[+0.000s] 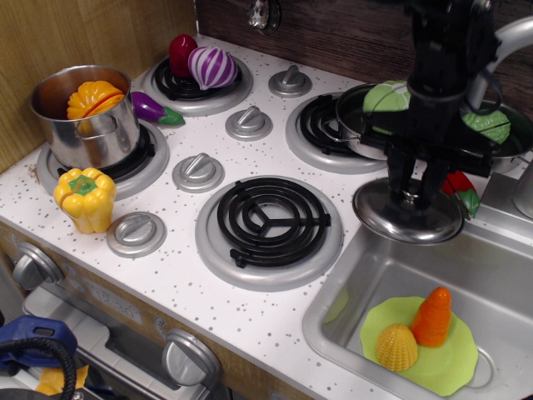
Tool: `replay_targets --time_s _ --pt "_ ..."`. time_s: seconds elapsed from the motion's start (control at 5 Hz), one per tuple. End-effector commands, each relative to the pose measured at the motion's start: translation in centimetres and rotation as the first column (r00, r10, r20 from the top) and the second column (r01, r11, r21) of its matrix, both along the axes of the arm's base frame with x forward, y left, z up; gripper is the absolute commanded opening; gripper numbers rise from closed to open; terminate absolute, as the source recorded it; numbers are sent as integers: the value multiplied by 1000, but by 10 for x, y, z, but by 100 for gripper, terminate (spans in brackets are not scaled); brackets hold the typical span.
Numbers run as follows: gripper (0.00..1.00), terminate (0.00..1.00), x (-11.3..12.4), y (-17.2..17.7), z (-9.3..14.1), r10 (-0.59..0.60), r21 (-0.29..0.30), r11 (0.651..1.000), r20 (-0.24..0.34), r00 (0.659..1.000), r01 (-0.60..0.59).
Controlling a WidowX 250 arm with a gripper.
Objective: Put lid on stove
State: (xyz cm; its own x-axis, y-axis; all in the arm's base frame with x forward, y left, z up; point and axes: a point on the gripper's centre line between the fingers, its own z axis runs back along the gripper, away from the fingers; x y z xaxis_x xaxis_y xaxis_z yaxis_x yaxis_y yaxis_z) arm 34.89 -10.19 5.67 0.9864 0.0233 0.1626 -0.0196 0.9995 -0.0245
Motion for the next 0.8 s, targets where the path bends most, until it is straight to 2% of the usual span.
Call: replay_targets --time_s 0.0,0.2,0.4,0.6 --pt "0 0 -15 23 44 -25 54 998 54 998 22" --pt "0 0 -32 44 47 -29 102 995 70 997 22" --pt "0 0 -41 62 38 -41 158 987 99 994 25" --pt "0 0 -49 84 22 -65 186 982 138 988 39"
